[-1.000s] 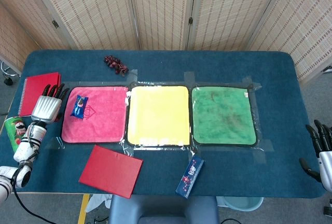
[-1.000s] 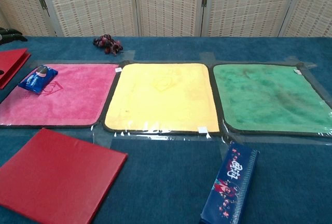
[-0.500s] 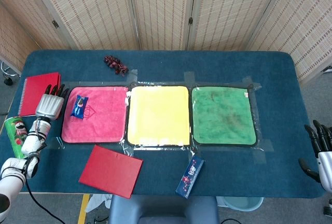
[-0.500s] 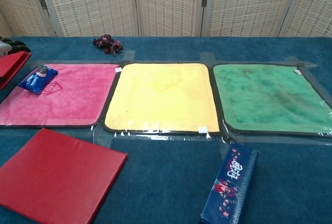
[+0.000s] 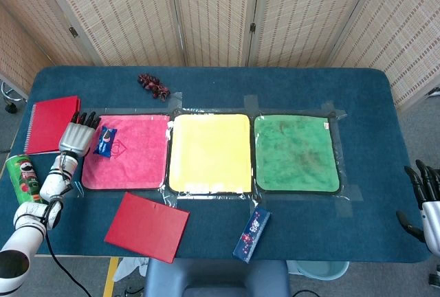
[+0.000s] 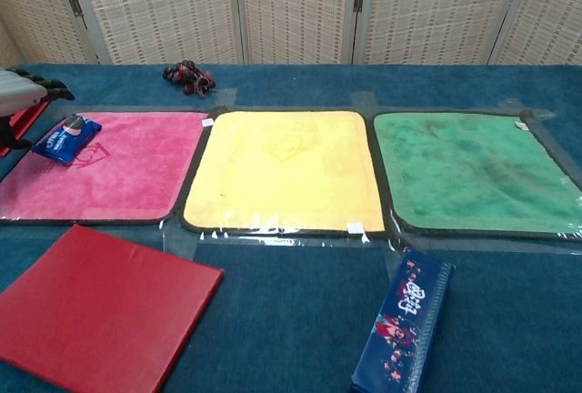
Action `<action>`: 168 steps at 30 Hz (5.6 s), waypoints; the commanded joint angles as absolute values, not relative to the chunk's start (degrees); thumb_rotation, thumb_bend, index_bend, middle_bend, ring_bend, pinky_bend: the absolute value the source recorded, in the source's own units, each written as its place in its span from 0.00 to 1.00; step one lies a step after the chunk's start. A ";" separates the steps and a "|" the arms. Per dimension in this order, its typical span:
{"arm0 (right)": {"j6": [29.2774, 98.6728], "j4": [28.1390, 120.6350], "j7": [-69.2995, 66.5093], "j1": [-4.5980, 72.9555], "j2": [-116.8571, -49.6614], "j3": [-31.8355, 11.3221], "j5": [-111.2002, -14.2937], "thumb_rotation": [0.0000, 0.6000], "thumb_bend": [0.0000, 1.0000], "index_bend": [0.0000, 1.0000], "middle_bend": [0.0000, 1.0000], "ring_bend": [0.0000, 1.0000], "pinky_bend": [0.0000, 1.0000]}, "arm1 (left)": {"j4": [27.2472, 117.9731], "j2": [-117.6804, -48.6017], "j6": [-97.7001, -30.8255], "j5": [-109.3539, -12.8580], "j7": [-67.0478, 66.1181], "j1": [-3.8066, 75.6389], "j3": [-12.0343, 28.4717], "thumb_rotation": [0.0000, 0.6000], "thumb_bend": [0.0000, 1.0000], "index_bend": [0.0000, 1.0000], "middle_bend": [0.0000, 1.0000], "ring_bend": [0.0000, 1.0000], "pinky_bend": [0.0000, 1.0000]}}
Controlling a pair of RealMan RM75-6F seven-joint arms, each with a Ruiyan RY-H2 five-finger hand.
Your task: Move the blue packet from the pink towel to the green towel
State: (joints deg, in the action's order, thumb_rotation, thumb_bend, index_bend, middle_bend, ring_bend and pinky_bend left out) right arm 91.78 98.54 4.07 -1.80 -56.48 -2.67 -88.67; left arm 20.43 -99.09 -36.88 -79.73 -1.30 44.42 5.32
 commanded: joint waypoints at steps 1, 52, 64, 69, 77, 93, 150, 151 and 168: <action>92.02 98.71 4.09 -1.91 -56.36 -2.75 -88.68 1.00 0.32 0.00 0.00 0.04 0.00 | 20.63 -99.37 -37.02 -79.80 -0.58 44.58 5.29 1.00 0.37 0.06 0.01 0.02 0.04; 92.88 96.67 1.56 -2.95 -57.49 -2.31 -89.52 1.00 0.32 0.00 0.00 0.05 0.00 | 52.55 -85.91 -25.94 -53.30 -9.62 52.60 10.22 0.52 0.92 0.10 0.14 0.12 0.05; 92.10 96.36 1.21 -2.81 -57.67 -2.34 -88.96 1.00 0.32 0.00 0.00 0.05 0.00 | 48.24 -88.70 -23.17 -46.06 -13.72 55.16 7.07 0.52 0.92 0.16 0.18 0.16 0.08; 92.08 96.07 0.91 -2.92 -57.80 -2.24 -88.91 1.00 0.32 0.00 0.00 0.05 0.00 | 48.96 -88.61 -23.76 -43.70 -14.43 55.43 6.36 0.52 0.92 0.17 0.22 0.21 0.10; 92.26 95.70 -0.02 -3.08 -57.87 -2.17 -89.06 1.00 0.32 0.00 0.00 0.06 0.00 | 58.02 -85.07 -27.97 -44.33 -15.08 54.49 5.42 0.52 0.92 0.18 0.29 0.33 0.20; 92.77 94.48 -1.61 -2.91 -58.24 -2.25 -90.11 1.00 0.32 0.00 0.00 0.06 0.00 | 74.08 -76.24 -46.67 -63.09 -12.75 47.06 3.63 0.82 0.66 0.11 0.25 0.23 0.18; 95.65 93.46 -3.53 -4.00 -58.21 -1.49 -92.71 1.00 0.32 0.00 0.00 0.07 0.00 | 44.34 -93.38 -51.26 -84.51 -13.59 44.24 0.56 1.00 0.33 0.00 0.00 0.00 0.02; 95.66 93.33 -3.67 -4.01 -58.25 -1.50 -92.68 1.00 0.32 0.00 0.00 0.07 0.00 | 45.73 -93.16 -51.39 -84.19 -14.29 44.43 1.08 1.00 0.33 0.00 0.00 0.00 0.02; 96.49 91.07 -6.02 -4.50 -59.00 -1.72 -92.33 1.00 0.32 0.00 0.00 0.07 0.00 | 63.48 -88.34 -55.74 -82.15 -21.32 45.44 5.56 1.00 0.33 0.00 0.00 0.00 0.02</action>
